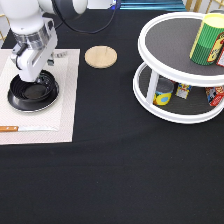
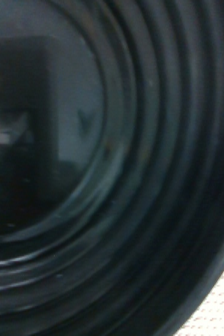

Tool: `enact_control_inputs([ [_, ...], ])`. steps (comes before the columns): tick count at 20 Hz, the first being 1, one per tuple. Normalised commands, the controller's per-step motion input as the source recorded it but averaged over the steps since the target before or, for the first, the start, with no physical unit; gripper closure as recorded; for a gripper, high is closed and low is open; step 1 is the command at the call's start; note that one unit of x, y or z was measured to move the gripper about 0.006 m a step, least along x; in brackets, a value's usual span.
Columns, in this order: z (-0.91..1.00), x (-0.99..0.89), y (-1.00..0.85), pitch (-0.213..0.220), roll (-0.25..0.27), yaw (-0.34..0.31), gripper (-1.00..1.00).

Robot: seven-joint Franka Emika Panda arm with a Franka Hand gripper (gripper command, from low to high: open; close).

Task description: Pick up the bowl from the lazy Susan and put bowl on the plate

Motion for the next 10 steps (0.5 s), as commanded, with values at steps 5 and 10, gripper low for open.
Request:
enact_control_inputs([
  [5,0.56,0.05,0.05,0.129,-0.028,-0.011,-1.0],
  [10,0.0,0.0,0.0,0.0,0.0,0.0,-1.0],
])
